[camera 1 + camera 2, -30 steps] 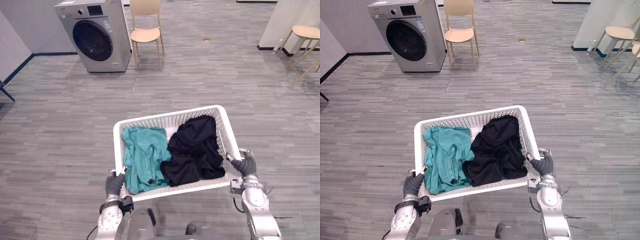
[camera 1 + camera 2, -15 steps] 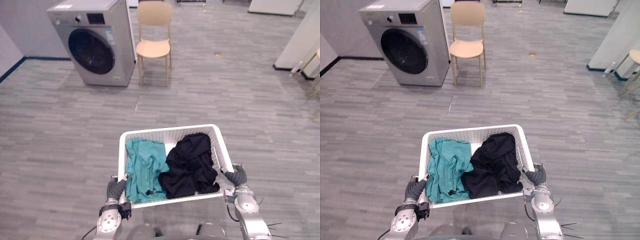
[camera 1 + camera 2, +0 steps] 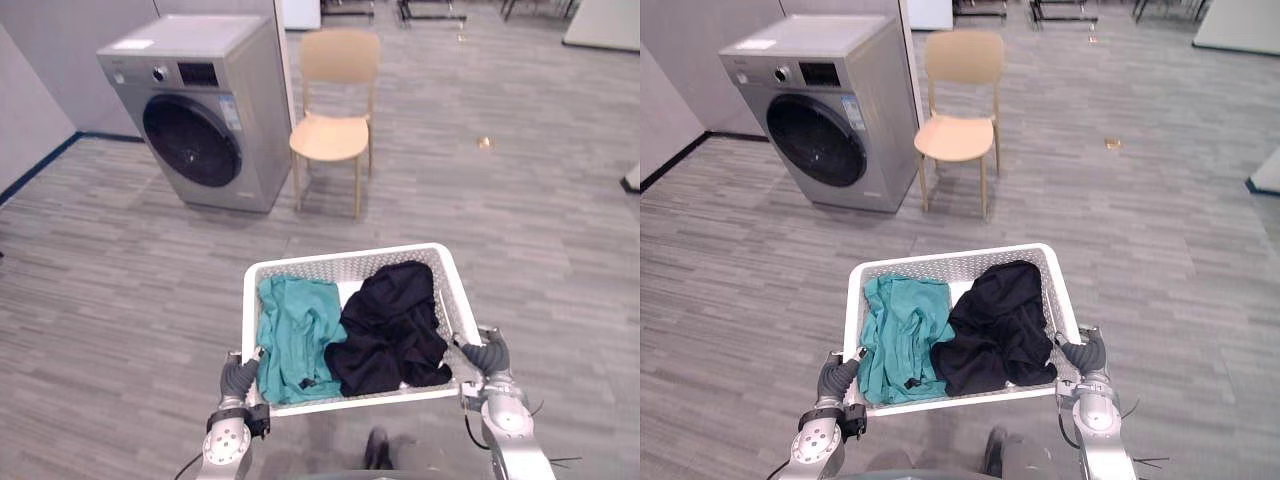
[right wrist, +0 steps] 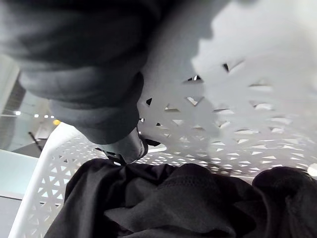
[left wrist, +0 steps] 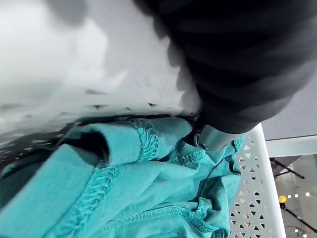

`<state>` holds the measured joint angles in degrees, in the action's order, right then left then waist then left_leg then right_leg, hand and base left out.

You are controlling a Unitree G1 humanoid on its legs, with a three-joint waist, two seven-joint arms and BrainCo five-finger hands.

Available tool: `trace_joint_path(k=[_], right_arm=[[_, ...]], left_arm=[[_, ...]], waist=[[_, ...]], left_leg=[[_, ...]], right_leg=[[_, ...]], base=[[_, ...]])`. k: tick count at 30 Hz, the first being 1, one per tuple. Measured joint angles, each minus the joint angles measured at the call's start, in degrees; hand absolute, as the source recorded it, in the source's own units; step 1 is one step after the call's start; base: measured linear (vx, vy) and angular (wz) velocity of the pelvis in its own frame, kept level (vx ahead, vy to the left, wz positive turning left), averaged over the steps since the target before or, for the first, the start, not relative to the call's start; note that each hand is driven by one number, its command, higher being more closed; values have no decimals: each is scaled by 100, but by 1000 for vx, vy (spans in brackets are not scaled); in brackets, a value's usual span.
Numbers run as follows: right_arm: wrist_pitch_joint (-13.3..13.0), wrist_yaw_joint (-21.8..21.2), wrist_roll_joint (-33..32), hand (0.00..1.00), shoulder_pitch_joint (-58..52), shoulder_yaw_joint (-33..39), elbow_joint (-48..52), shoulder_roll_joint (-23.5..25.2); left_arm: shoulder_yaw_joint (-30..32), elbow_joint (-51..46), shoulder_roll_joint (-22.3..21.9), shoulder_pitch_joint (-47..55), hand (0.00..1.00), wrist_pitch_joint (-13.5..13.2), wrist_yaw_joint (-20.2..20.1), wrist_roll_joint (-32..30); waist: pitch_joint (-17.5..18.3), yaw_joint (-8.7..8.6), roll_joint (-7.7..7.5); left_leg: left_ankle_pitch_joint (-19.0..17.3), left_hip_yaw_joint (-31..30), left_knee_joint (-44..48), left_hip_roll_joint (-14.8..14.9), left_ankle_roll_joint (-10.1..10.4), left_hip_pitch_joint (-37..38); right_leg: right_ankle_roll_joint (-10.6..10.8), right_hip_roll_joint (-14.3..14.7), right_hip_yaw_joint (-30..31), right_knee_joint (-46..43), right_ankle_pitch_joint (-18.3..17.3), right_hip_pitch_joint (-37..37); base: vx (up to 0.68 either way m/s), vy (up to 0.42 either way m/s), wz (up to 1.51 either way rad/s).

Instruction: Pick up the laundry basket with both hands and put the clothes into the washing machine.

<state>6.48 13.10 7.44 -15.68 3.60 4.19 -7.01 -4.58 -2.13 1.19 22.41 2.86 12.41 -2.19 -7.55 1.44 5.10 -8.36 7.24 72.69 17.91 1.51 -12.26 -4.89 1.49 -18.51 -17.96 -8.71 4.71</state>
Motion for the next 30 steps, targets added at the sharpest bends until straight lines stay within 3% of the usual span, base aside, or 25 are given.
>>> trace_joint_path(k=[2, 3, 4, 5, 6, 7, 8, 9, 10, 11, 12, 13, 14, 15, 16, 18, 20, 21, 23, 24, 25, 26, 27, 29, 30], right_arm=[[-5, 67, -7, 100, 63, -2, 250, -29], [-7, 67, -8, 100, 121, -2, 255, -29], [-6, 63, -7, 100, 207, 5, 246, -40], [-7, 49, -7, 100, 242, -2, 222, -57], [-10, 53, -8, 100, 254, -11, 183, -73], [-11, 49, -12, 100, 330, -17, -42, -78], [-9, 29, -10, 100, 458, -29, -329, -62], [-10, 25, -11, 100, 497, -28, -427, -66], [-10, 24, -16, 100, 557, -22, -636, -57], [-13, 23, -12, 100, 563, -12, -835, -51], [-12, 5, 5, 100, 565, -10, -915, -49], [-12, -60, 12, 100, 573, -8, -1063, -11], [-12, -74, 31, 100, 572, -6, -1143, 4], [5, -81, 61, 100, 566, 5, -1260, 89], [20, -91, 105, 100, 552, -5, -1278, 119], [15, -96, 114, 100, 492, -12, -1275, 187], [15, -86, 111, 100, 494, 20, -1146, 213], [15, -89, 109, 100, 483, 85, -1085, 224], [16, -81, 110, 100, 464, 116, -1030, 211], [17, -82, 111, 100, 423, 115, -952, 197], [19, -74, 111, 100, 376, 112, -932, 177], [38, -59, 114, 100, 387, 131, -926, 88], [56, -59, 116, 100, 392, 154, -870, 81], [97, -74, 119, 100, 168, 167, -424, 80], [98, -71, 119, 100, 97, 174, -298, 81]], left_arm=[[24, -248, -67, 42, 100, -130, -4, 1], [46, -282, -103, 35, 100, -151, -3, 0], [59, -300, -122, 10, 100, -158, -3, 0], [77, -334, -137, 54, 100, -153, -2, 0], [77, -378, -149, 87, 100, -145, -1, -3], [69, -395, -167, 143, 100, -109, -2, -14], [68, -385, -154, 155, 100, -13, -4, -18], [68, -379, -164, 136, 100, 23, -11, -27], [62, -307, -160, 132, 100, 46, -29, -73], [58, -120, -141, 51, 100, 56, -78, -73], [54, -39, -112, 46, 100, 68, -92, -76], [36, 97, -30, 19, 100, 92, -94, -74], [33, 153, 51, -25, 100, 140, -92, -71], [32, 240, 130, -74, 100, 205, -89, -70], [33, 252, 169, -58, 100, 231, -79, -64], [25, 260, 271, -87, 100, 221, -82, 2], [21, 261, 346, -200, 100, 198, -104, 39], [-1, 261, 344, -274, 100, 197, -122, 42], [-40, 261, 344, -295, 100, 192, -126, 38], [-48, 260, 342, -305, 100, 184, -127, 34], [-64, 309, 252, -312, 100, 189, -127, 10], [-75, 362, 116, -332, 100, 193, -125, -52], [-75, 353, 97, -348, 100, 191, -125, -95], [-73, 339, 60, -355, 100, 185, -115, -126], [-66, 317, 31, -355, 100, 180, -115, -126]], waist=[[-12, 157, -106], [-17, 236, -110], [-39, 279, -143], [-39, 315, -115], [-42, 342, -89], [-36, 433, -121], [26, 436, -223], [31, 406, -293], [31, 368, -458], [57, 365, -604], [67, 365, -662], [96, 291, -768], [74, 202, -836], [40, 123, -856], [9, 104, -805], [27, 11, -600], [16, -101, -558], [20, -215, -569], [16, -233, -575], [68, -241, -699], [98, -299, -603], [144, -256, -381], [146, -213, -332], [73, -192, -202], [53, -194, -161]], left_leg=[[-467, 652, -1239, -54, -212, -834], [-475, 742, -1860, -131, -220, -961], [-384, 841, -3373, -331, -83, -1051], [-114, 881, -4808, -439, 288, -1073], [1, 882, -5225, -430, 413, -1090], [501, 936, -5353, -423, 487, -1074], [941, 939, -5218, -617, 183, -952], [1026, 894, -5085, -677, 53, -944], [894, 963, -4658, -779, -84, -943], [651, 1063, -4332, -904, -354, -893], [473, 1115, -4262, -953, -404, -792], [110, 1121, -4264, -1090, -326, -531], [-166, 1072, -4321, -1215, -275, -262], [-404, 1067, -4461, -1319, -262, 205], [-483, 1065, -4593, -1328, -239, 498], [-579, 1017, -5301, -1352, -211, 1454], [-584, 852, -5664, -1399, -220, 1923], [-625, 713, -5849, -1394, -281, 2223], [-687, 646, -6011, -1397, -287, 2533], [-797, 524, -6152, -1453, -152, 2840], [-922, 257, -6232, -1369, 32, 3168], [-910, 153, -6184, -1162, 33, 3263], [-807, 113, -6019, -1081, 65, 3241], [-140, -139, -4156, -722, 483, 2684], [300, -224, -3400, -593, 554, 2336]], right_leg=[[33, 64, 141, 692, -50, -733], [66, 63, 186, 833, -72, -876], [149, 30, 286, 1074, -123, -1161], [281, 15, 356, 1302, -212, -1475], [376, 33, 402, 1395, -282, -1594], [535, -31, 538, 1510, -393, -1872], [698, -266, 669, 1537, -463, -2096], [834, -387, 698, 1449, -494, -2137], [1061, -685, 814, 871, -580, -2010], [1177, -984, 923, -324, -579, -1569], [1399, -1113, 955, -1086, -447, -1260], [1692, -1442, 975, -2636, 266, -598], [1468, -1676, 932, -3635, 389, -179], [1084, -1779, 945, -4468, 102, 229], [952, -1730, 916, -4650, -36, 381], [675, -1511, 466, -4279, -473, 1058], [546, -1252, 274, -3169, -519, 1577], [562, -966, 274, -1650, -255, 1761], [601, -829, 252, -422, 190, 1798], [586, -751, 214, 490, 630, 1771], [267, -709, 328, 350, 1610, 1675], [161, -579, 269, -85, 1326, 1730], [84, -559, 277, -407, 1079, 1778], [26, -566, 43, -1131, 261, 1480], [13, -543, -25, -1142, 105, 1319]], base=[[763, -105, -18], [746, -18, -37], [634, 67, -31], [653, 96, -28], [657, 160, -43], [690, 220, -55], [702, 244, -52], [736, 276, -25], [724, 295, -10], [700, 302, -14], [653, 303, -9], [639, 274, 13], [768, 266, 22], [656, 169, 15], [638, 109, -8], [619, 75, 3], [750, 9, 57], [766, -55, 80], [541, -105, 62], [721, -184, 77], [867, -209, 67], [711, -174, 44], [670, -185, 17], [638, -234, 35], [604, -188, 31]])
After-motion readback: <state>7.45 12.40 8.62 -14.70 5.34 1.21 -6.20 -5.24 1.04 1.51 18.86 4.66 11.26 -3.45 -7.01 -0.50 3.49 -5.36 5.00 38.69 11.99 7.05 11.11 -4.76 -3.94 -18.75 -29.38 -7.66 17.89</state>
